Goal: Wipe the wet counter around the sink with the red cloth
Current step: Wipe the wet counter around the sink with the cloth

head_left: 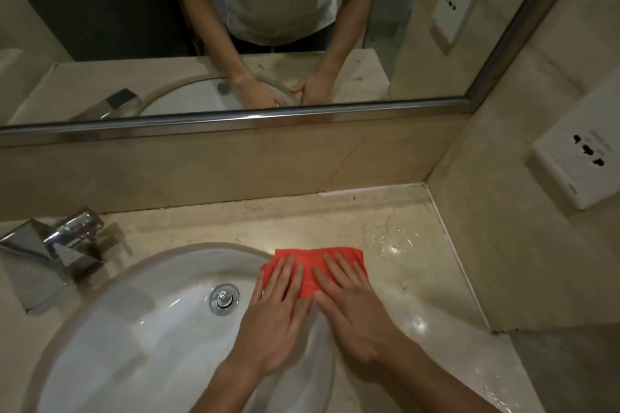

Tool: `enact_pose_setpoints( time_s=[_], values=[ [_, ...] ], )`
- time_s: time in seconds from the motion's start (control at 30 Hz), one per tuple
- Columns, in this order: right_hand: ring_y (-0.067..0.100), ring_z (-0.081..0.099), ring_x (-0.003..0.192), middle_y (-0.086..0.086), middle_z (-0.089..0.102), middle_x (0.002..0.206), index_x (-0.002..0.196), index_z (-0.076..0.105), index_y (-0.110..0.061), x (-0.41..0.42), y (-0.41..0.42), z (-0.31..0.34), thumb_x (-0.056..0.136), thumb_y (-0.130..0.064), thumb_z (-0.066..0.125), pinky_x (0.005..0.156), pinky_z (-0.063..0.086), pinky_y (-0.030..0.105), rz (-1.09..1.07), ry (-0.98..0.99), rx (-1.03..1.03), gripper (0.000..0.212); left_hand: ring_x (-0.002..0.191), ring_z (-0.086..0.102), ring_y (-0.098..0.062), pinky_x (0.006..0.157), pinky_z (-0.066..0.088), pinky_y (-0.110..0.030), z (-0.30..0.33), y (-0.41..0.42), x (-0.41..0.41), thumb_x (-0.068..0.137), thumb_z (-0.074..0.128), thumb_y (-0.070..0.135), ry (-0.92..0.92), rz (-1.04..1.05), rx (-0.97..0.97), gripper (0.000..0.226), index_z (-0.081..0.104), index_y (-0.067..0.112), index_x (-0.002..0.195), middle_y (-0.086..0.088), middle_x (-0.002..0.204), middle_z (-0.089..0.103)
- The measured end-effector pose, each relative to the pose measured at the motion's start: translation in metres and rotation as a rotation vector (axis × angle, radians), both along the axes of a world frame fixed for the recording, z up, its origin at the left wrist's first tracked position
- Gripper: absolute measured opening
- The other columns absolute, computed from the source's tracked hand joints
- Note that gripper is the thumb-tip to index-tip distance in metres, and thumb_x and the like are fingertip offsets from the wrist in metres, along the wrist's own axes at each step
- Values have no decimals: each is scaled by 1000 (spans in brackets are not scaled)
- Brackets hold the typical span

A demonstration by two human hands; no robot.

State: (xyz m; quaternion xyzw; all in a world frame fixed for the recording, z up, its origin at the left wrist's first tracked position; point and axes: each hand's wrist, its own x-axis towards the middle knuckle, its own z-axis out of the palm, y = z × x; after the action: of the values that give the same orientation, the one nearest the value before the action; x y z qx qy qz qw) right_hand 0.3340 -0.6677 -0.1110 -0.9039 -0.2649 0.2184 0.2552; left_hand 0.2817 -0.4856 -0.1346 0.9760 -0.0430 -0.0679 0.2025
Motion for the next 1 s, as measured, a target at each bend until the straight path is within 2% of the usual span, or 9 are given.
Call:
enact_pose_setpoints(
  time_s=[0.1,0.2,0.33,0.4,0.5,0.63,0.73,0.83,1.0],
  values=[
    [4,-14,151,-12,-3,167,158,12,-38,23,2,-2,88,-76,-13,125,-4,39,-3,-32,1,82,151,-6,-9,120,-1,-38,3,2,25,96,-12,61,-11,24,45,77,14,21,157,3,164,7],
    [13,-4,154,-5,7,167,158,19,-29,65,7,-6,84,-76,-18,125,-3,40,3,-105,-54,96,151,-6,-11,120,-11,-35,9,4,68,83,-25,66,37,31,104,94,9,20,157,2,165,3],
    [22,8,154,5,18,166,157,28,-21,122,6,-4,92,-60,0,125,-1,41,27,-190,-133,80,151,-5,-16,120,-11,-38,20,-8,133,94,-7,57,142,45,159,76,6,18,157,-2,165,1],
    [19,8,154,3,19,166,156,31,-22,137,1,-3,88,-65,-2,125,-1,39,-7,-168,-138,86,151,-5,-18,121,-9,-39,18,-18,144,91,-9,58,132,46,185,80,6,15,157,-4,165,2],
    [16,2,154,1,13,167,157,26,-24,123,-10,-2,102,-60,10,125,-4,36,-27,-140,-102,67,151,-8,-17,121,-11,-40,10,-33,129,80,-17,58,75,53,172,91,4,14,157,-4,165,1],
    [5,-12,152,-9,2,167,158,15,-33,54,-50,1,90,-73,-10,124,-9,33,-67,-128,-52,83,151,-11,-16,122,-7,-43,7,-60,78,92,-11,56,17,-24,114,78,4,16,157,-4,165,2],
    [-3,-18,148,-18,-4,164,157,11,-38,8,-81,11,93,-71,-7,124,-9,31,-79,-91,-46,74,149,-17,-14,122,-4,-44,5,-88,35,91,-20,59,40,-75,78,78,-2,21,156,1,165,-6],
    [-5,-17,148,-20,-6,162,156,12,-40,6,-88,18,88,-75,-10,124,-9,30,-94,-48,-64,80,151,-3,-16,120,1,-43,5,-96,29,96,-8,59,32,-44,62,74,11,20,157,0,164,8],
    [7,-3,153,-8,11,166,157,24,-31,72,-75,2,79,-81,-19,125,-3,37,-180,-86,-56,102,150,-14,-13,122,-9,-39,9,-96,91,89,-12,56,38,-29,102,78,0,19,157,0,165,-5]
  ],
)
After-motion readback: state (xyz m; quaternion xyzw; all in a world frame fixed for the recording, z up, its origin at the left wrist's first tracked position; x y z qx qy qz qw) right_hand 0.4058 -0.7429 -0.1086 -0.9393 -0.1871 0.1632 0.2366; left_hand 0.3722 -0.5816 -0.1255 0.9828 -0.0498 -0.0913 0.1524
